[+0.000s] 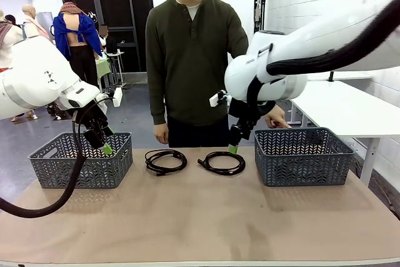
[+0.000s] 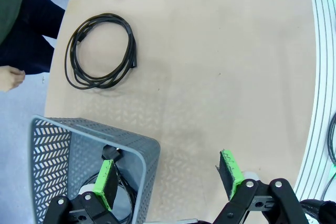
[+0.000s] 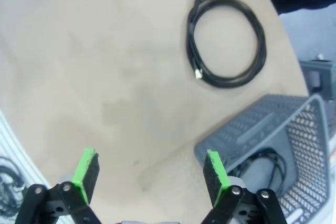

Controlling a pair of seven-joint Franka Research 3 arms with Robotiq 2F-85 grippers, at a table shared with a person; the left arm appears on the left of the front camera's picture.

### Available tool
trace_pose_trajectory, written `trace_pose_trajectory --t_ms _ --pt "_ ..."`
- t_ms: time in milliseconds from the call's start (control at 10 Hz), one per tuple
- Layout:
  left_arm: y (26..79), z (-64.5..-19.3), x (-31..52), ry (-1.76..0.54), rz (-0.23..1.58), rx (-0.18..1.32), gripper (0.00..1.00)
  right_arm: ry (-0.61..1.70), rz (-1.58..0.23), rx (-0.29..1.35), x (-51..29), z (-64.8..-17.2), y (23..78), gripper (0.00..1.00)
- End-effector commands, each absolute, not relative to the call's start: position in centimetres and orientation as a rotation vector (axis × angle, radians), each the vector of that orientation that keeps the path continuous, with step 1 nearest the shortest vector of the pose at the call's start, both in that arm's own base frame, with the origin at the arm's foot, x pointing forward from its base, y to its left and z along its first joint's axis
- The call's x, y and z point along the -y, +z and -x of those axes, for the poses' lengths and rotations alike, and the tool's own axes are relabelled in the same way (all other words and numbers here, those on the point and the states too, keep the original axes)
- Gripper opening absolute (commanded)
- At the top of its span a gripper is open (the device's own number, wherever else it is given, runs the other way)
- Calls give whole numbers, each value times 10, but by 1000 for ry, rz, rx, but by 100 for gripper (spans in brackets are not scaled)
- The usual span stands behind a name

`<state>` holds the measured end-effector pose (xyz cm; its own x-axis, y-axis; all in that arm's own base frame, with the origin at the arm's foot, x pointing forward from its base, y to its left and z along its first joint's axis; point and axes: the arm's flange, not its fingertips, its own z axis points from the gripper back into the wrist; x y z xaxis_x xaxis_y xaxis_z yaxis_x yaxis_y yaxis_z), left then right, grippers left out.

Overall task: Organize the cables according to human instructions.
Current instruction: Pick up a bundle of cables and place it in the basket indicated by the human.

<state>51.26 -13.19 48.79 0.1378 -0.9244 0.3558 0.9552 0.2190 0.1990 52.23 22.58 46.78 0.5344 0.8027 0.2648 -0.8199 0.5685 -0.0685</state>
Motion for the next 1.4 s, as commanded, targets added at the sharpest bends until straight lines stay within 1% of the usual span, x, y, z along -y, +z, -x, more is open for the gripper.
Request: trace_pose_trajectory --t_ms 0,300,1100,1300 --pt "490 -513 132 -1360 91 445 100 944 -20 270 -246 -547 464 100" --pt "490 -513 132 -1360 91 445 100 928 38 265 -270 -570 450 100" --pt "490 -513 132 -1360 91 445 100 954 14 270 -268 -566 447 100" --pt "490 -513 132 -1360 91 445 100 987 10 278 -273 -577 439 100"
